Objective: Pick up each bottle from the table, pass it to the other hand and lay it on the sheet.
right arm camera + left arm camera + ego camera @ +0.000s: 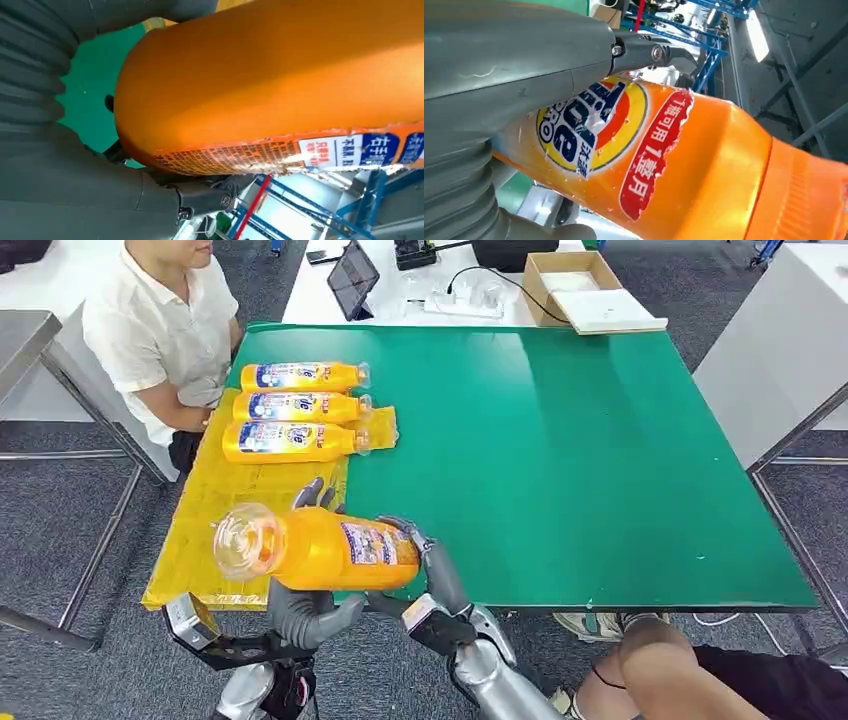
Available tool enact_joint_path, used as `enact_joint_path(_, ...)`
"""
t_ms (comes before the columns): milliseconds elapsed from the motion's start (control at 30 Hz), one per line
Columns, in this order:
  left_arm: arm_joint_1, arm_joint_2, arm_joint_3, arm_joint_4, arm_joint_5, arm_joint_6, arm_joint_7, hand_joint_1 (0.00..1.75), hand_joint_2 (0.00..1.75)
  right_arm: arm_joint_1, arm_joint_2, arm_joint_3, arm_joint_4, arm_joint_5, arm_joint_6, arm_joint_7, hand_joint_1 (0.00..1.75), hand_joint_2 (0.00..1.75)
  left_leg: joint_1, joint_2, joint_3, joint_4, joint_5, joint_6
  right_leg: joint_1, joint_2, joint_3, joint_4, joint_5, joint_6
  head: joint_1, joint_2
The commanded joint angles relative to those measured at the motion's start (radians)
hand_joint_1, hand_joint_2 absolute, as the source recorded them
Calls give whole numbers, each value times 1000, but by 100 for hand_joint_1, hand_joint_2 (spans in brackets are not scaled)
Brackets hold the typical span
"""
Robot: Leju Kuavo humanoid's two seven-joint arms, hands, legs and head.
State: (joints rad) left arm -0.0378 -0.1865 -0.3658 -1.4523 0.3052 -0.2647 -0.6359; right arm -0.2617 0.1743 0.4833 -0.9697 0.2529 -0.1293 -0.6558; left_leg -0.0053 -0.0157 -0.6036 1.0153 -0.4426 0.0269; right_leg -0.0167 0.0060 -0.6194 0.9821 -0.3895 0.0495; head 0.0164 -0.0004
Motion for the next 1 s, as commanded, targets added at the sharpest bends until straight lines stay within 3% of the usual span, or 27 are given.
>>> enact_joint_path(33, -42, 30, -26, 55, 9, -25, 10, 0, 175, -42, -1, 56, 114, 1, 24, 14, 175, 175, 1, 1, 4, -1, -1, -2, 1, -1, 4, -1, -1, -2, 0, 0)
enact_joint_path(333, -74, 25, -16, 115, -7, -37, 21, 0, 175, -53, -5, 150, 164, 42, 78, 14, 175, 175, 0, 0, 3, -1, 0, -1, 1, -1, 2, -1, 0, -1, 0, 0)
enact_joint_path(633, -77, 45, -36, 113, -62, -36, 17, 0, 175, -64, -5, 151, 177, 44, 87, 19, 175, 175, 1, 0, 4, -1, -1, -2, 1, -1, 4, -1, -1, -2, 0, 0)
enact_joint_path(767, -94, 60, -73, 147, -206, 40, 3, 0, 175, -69, -9, 158, 173, 67, 80, 37, 175, 175, 3, 1, 9, -1, -3, -4, 3, -2, 9, -1, -3, -4, 0, 0)
enact_joint_path(833, -99, 60, -85, 160, -251, 70, -4, 0, 175, -74, -9, 159, 170, 75, 77, 50, 175, 175, 1, 0, 5, -1, -1, -2, 2, -2, 5, -1, -2, -2, 0, 0)
enact_joint_path(867, -104, 63, -90, 167, -257, 67, 1, 175, 175, -76, -7, 157, 169, 75, 75, 52, 175, 175, 1, -1, 3, -1, -1, -2, 1, -2, 3, -1, -1, -2, 0, 0)
enact_joint_path(1000, -136, 60, -96, 238, -316, 117, 60, 175, 175, -74, -9, 147, 147, 83, 70, 73, 175, 175, 0, 0, 2, -1, 0, -1, 0, -1, 2, -1, -1, -1, 0, 0)
